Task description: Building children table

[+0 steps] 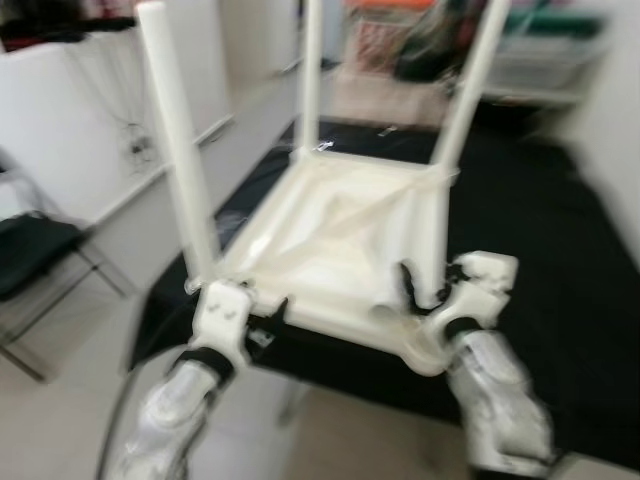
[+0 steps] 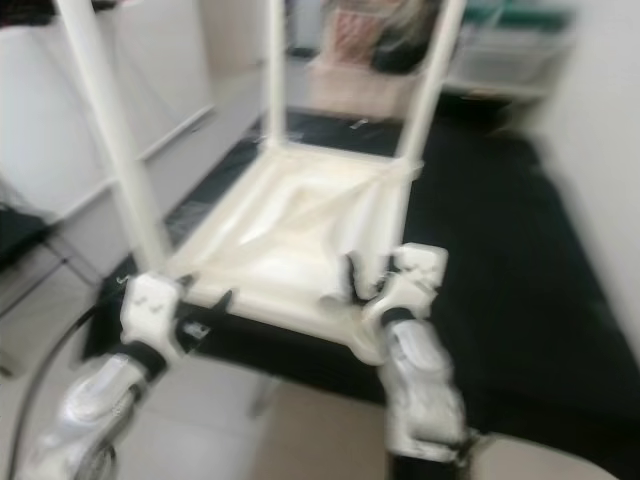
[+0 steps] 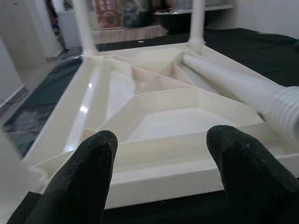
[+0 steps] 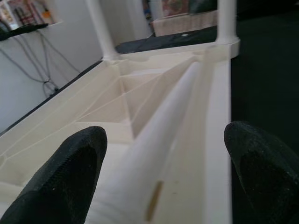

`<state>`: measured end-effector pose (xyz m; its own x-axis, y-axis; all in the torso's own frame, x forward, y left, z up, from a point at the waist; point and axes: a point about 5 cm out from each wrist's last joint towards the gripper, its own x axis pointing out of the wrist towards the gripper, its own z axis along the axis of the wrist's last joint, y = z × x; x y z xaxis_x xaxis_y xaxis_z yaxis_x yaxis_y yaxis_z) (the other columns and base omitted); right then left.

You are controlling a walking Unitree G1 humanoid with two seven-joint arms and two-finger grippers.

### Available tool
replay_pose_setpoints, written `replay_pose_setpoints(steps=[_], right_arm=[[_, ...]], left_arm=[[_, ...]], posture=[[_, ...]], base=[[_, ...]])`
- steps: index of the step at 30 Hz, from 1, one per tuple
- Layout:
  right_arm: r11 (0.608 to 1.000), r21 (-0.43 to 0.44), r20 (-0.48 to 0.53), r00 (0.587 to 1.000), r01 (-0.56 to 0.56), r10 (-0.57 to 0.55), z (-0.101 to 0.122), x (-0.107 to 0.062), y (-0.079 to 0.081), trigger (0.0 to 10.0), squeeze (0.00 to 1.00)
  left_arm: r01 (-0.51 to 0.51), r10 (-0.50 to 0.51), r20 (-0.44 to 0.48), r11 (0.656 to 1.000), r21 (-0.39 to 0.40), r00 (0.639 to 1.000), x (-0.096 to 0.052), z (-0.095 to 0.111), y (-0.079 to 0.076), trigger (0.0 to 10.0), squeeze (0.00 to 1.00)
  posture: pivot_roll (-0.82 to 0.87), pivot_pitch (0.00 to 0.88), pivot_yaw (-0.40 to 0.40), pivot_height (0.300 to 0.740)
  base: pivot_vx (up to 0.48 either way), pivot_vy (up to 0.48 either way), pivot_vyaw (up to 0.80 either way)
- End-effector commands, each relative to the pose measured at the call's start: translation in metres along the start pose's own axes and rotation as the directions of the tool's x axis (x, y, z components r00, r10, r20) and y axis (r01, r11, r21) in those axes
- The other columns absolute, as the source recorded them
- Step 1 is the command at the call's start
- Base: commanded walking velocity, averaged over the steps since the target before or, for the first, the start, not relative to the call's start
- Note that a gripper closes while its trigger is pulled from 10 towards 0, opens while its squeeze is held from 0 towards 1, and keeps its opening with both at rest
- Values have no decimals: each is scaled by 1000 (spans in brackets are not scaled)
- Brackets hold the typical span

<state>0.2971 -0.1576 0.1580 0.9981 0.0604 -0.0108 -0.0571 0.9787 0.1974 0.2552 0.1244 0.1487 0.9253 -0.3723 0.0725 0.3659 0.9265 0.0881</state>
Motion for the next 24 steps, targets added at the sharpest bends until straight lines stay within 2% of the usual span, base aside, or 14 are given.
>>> replay_pose_setpoints(steps=[1, 6, 8, 9, 11, 14, 17, 18, 20, 24], right_arm=[[1000, -14, 6, 1000, 27, -26, 0, 1, -5, 10000, 0], [999, -33, 18, 1000, 20, -19, 3, 4, -5, 10000, 0], [994, -108, 40, 999, -2, 6, 9, 7, -2, 10000, 0], [994, -108, 40, 999, -2, 6, 9, 7, -2, 10000, 0], [985, -173, 44, 999, -14, 22, 14, 11, 1, 10000, 0], [979, -204, 28, 999, -28, 34, 21, 20, 6, 10000, 0], [958, -270, 2, 994, -101, 106, 39, 36, 21, 10000, 0], [958, -270, 2, 994, -101, 106, 39, 36, 21, 10000, 0], [925, -349, -37, 989, -148, 144, 50, 47, 32, 10000, 0], [915, -353, -77, 981, -193, 178, 63, 60, 45, 10000, 0]], left_arm=[[16, -16, 0, 1000, -6, 1000, 1, -1, -1, 10000, 0], [21, -21, -1, 1000, -14, 1000, 4, -2, 0, 10000, 0], [22, -22, 2, 1000, -10, 1000, 5, -2, 0, 10000, 0], [22, -22, 2, 1000, -10, 1000, 5, -2, 0, 10000, 0], [23, -23, 3, 1000, -8, 1000, 5, -1, 0, 10000, 0], [27, -27, 1, 1000, -7, 1000, 6, -1, 0, 10000, 0], [28, -28, -4, 1000, -12, 1000, 6, -1, 0, 10000, 0], [28, -28, -4, 1000, -12, 1000, 6, -1, 0, 10000, 0], [26, -26, -5, 1000, -15, 1000, 6, -1, -1, 10000, 0], [1, -1, -1, 1000, -19, 1000, 6, 0, -1, 10000, 0]], posture=[[-7, 22, -25, 740], [-8, 17, -24, 740], [-9, 13, -22, 740], [-9, 13, -22, 740], [-9, 12, -19, 740], [-9, 12, -18, 740], [-13, 19, -16, 740], [-13, 19, -16, 740], [-8, 23, -28, 740], [1, 36, -44, 740]], base=[[0, 0, -800], [0, 0, -800], [0, 0, -800], [0, 0, -800], [0, 0, -800], [0, 0, -800], [0, 0, 0], [0, 0, 0], [0, 0, 0], [0, 0, 0]])
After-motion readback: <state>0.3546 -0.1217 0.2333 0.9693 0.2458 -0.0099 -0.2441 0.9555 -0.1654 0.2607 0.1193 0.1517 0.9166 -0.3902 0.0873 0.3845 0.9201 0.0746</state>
